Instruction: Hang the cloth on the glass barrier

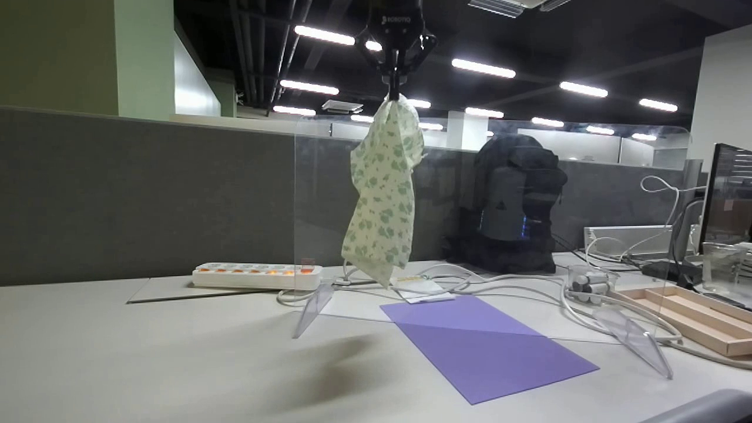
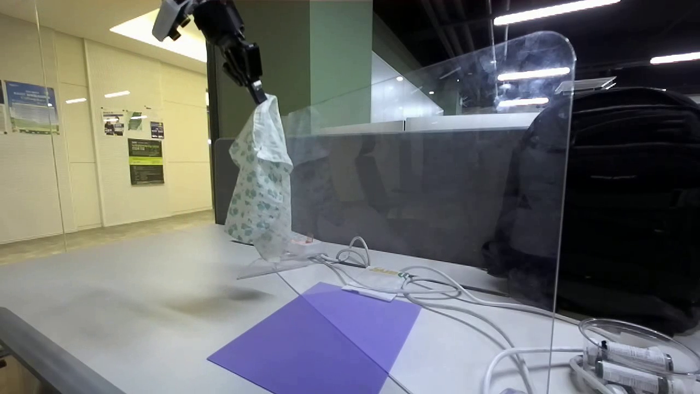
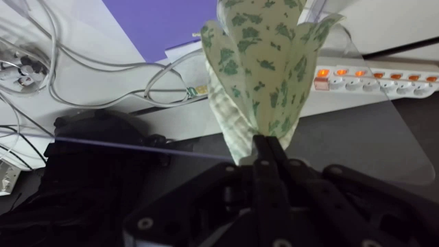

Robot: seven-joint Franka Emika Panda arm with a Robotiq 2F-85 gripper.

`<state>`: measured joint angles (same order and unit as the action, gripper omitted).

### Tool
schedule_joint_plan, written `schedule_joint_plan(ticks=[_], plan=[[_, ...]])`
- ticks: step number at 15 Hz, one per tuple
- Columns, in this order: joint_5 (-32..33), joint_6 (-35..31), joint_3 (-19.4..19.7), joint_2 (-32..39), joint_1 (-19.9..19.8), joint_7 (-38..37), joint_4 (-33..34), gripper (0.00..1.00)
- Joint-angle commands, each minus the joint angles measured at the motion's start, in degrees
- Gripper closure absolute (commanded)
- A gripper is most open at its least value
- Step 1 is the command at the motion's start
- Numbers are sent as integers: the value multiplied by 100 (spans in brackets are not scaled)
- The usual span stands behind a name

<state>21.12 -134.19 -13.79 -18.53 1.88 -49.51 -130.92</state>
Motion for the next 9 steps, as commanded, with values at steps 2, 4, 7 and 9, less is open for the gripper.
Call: schedule_joint_plan(ticks=[2,4,7,9], plan=[[204,126,-101,-242,-348,-617,451,99],[287,100,-108,-314,-536,-854,550,99],[517,176,-136,-364,-824,-1337,668,99],[605,176,-102,-294,-975,-1657,767,99]])
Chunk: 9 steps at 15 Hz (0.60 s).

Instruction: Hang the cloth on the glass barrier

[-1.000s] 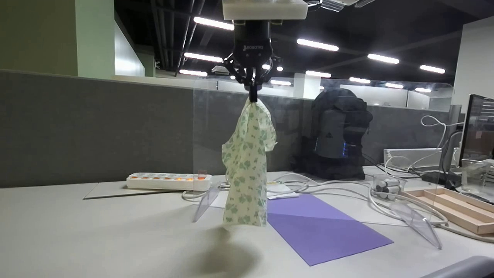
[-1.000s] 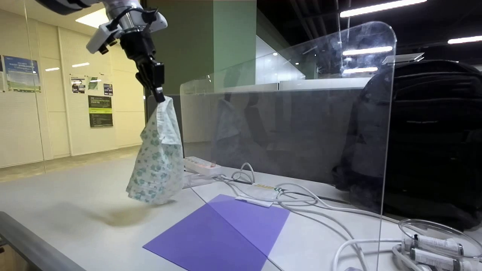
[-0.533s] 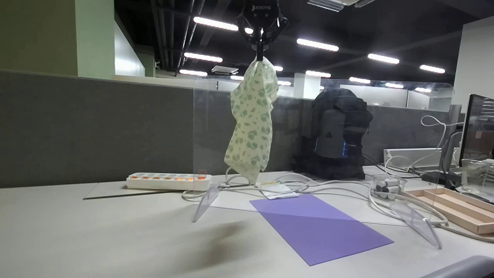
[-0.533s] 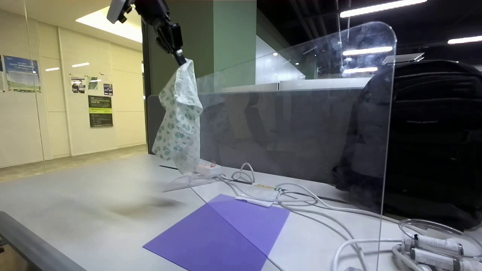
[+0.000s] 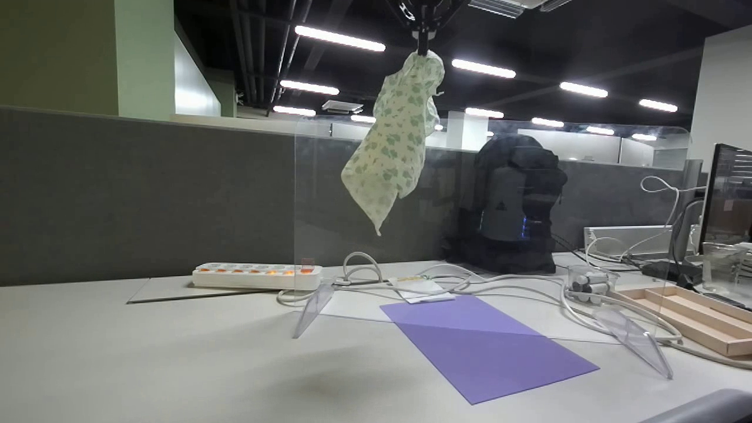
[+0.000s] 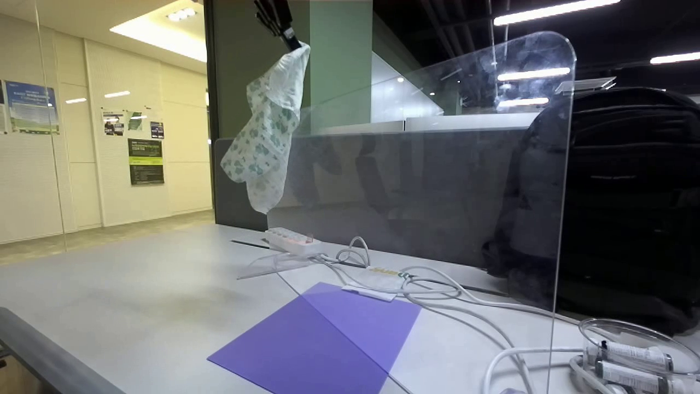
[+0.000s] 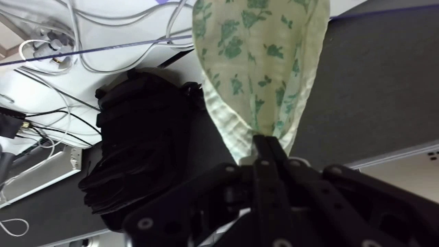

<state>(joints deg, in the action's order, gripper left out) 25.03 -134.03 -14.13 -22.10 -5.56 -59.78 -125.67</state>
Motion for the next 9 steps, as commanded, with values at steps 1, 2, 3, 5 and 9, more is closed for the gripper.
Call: schedule_joint_plan(ticks=[1,2,3,5,9], plan=[[203,121,-30,102,-284,-773,286,99],[215,159,-23,122,-319,-868,301,99],[115,24,72,21,-161,-451,88,98],[127,27,87,44,-221,-565,118,98],[251,27,27,314,-301,-799,206,99]])
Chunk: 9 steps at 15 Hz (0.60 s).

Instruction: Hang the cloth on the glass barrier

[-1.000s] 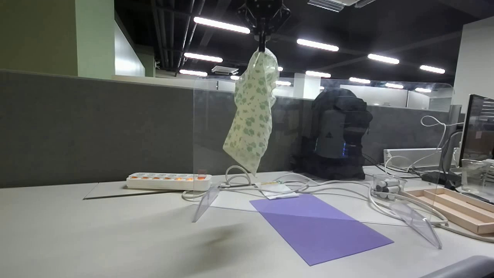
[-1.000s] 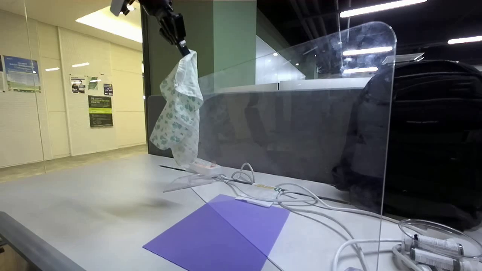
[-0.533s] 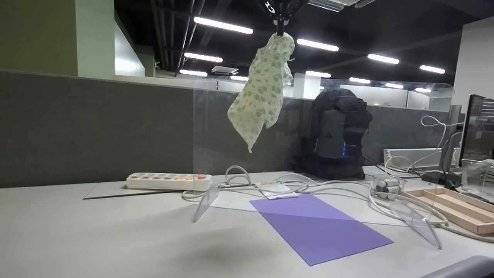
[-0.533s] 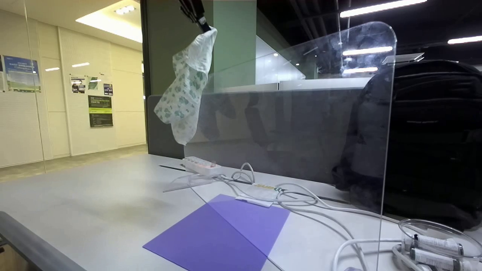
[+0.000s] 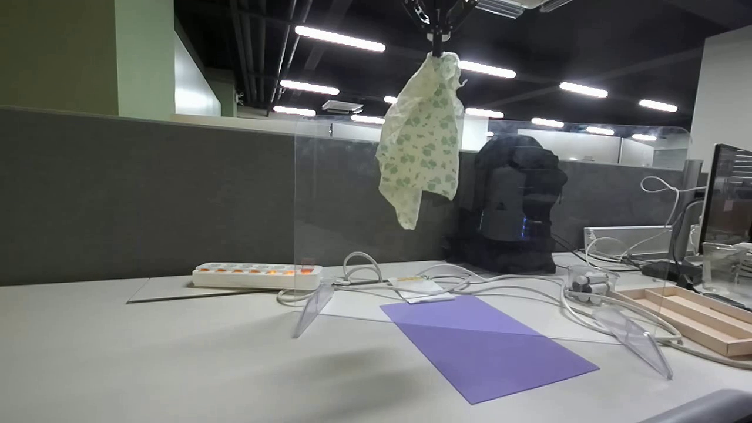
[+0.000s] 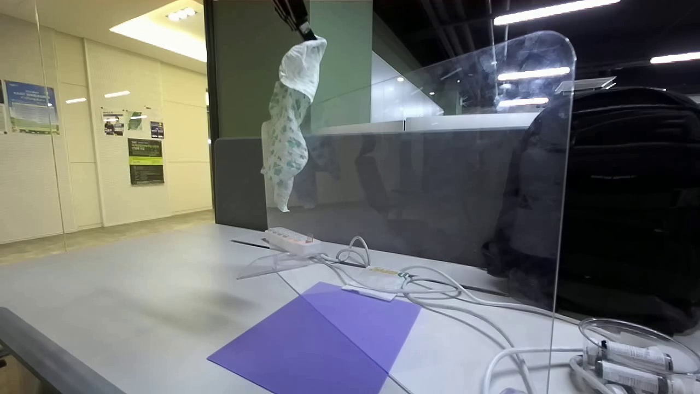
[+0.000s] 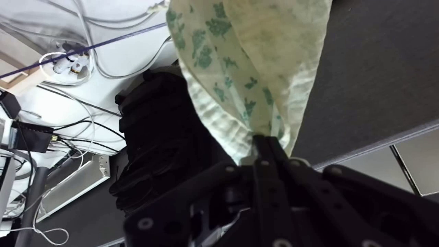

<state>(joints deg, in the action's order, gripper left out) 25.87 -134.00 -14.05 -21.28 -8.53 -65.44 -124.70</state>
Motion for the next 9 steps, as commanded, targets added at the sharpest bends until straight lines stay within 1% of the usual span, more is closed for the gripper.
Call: schedule_joint_plan(ticks=[1,4,9], plan=[[246,34,20,353,-53,-310,168,99],[460,38,105,729,-132,-543,318,99],[795,-88,374,1268,-59,-989,568,99]])
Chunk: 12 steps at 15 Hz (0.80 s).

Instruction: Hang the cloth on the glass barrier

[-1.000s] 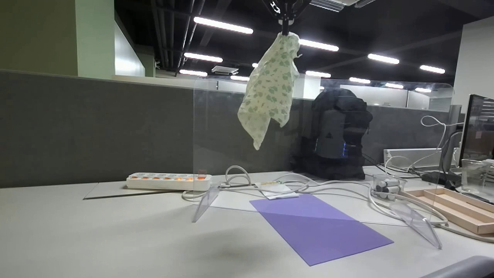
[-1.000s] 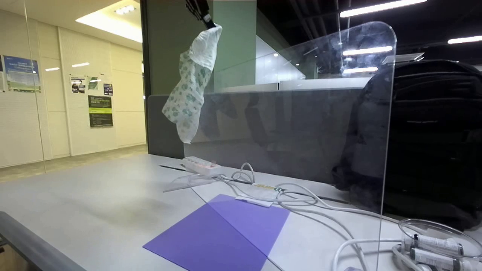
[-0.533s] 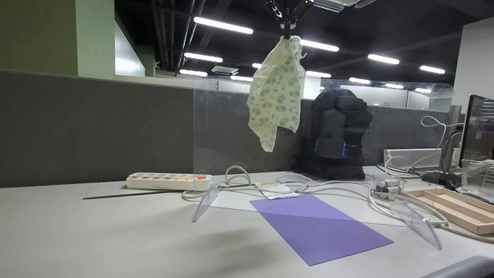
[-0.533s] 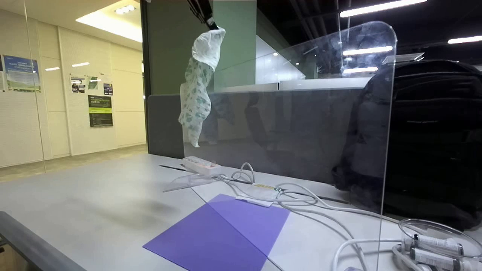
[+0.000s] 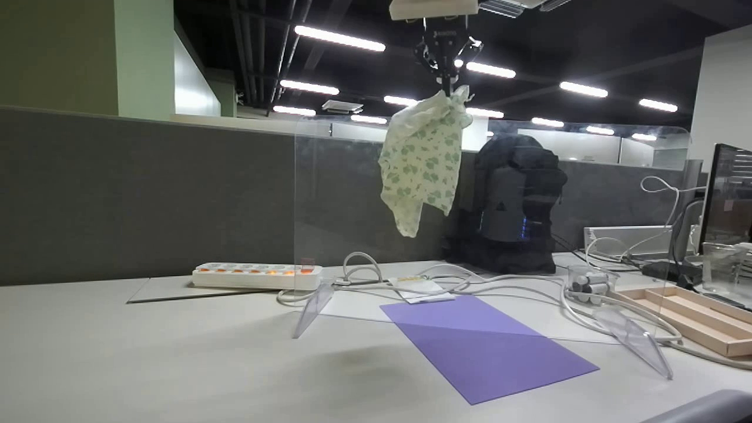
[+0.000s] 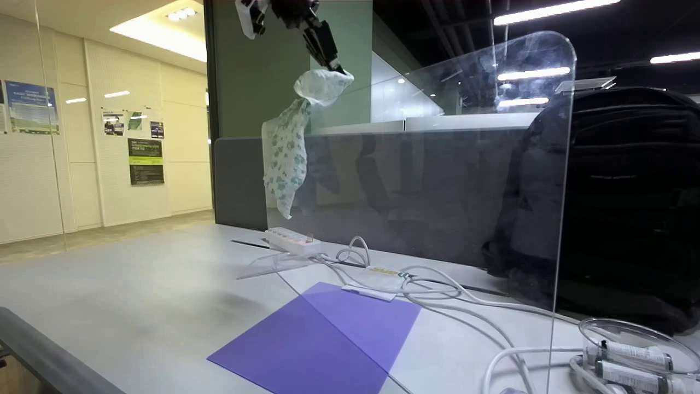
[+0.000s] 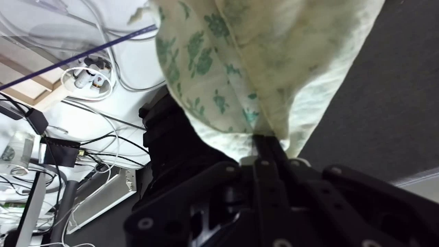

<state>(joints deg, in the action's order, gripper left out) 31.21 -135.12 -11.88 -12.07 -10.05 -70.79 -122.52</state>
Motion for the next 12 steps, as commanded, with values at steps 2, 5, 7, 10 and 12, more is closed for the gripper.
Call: schedule_joint_plan(ticks=[2,5,7,10,12], plan=[[396,51,264,521,145,-623,463,99],[424,115,423,691,265,-705,576,71],[350,105,514,735,352,-652,605,59],[368,102,592,720,462,-697,635,37],[447,85,614,672,516,-755,632,25]])
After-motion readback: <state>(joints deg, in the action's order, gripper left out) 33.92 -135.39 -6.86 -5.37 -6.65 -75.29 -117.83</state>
